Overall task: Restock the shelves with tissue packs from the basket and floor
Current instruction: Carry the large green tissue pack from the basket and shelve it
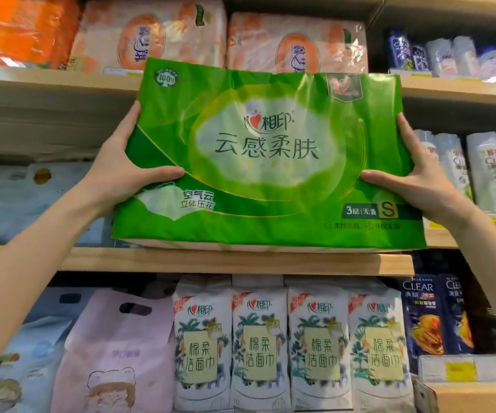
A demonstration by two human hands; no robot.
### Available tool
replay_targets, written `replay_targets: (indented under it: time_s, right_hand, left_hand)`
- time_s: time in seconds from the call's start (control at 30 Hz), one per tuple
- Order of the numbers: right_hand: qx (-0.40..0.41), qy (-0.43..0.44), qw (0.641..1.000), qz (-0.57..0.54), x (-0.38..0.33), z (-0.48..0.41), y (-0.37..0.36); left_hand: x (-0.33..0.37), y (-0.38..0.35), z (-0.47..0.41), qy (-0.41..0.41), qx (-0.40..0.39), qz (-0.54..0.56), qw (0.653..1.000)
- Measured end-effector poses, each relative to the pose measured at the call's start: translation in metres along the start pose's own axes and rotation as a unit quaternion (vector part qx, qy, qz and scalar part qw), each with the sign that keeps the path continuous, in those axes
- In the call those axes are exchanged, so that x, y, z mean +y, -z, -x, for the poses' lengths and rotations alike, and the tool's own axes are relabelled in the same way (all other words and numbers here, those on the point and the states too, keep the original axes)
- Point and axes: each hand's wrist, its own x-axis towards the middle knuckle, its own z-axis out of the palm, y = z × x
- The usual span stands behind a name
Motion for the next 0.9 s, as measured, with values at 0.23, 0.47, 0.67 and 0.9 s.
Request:
replay_targets:
  time_s: [0.23, 0.47, 0.67, 0.9]
  right_hand:
    - [0.042, 0.045, 0.997, 0.038, -0.003, 0.015, -0.008]
    - [0.097, 0.107, 0.984, 0.105, -0.009, 0.012, -0.020]
    - [0.114, 0.126, 0.980, 0.102, 0.009, 0.006, -0.034]
    - [0.133, 0.142, 0.975, 0.108, 0.026, -0.004, -0.033]
  left_hand:
    - [0.001, 0.005, 0.013, -0.058, 0.011, -0.021, 0.998]
    - [0.000, 0.009, 0.005, -0.127, 0.049, -0.091, 0.987]
    - [-0.022, -0.005, 0.007, -0.121, 0.036, -0.101, 0.987]
    - [-0.034, -0.021, -0.005, -0.147, 0.054, -0.132, 0.979]
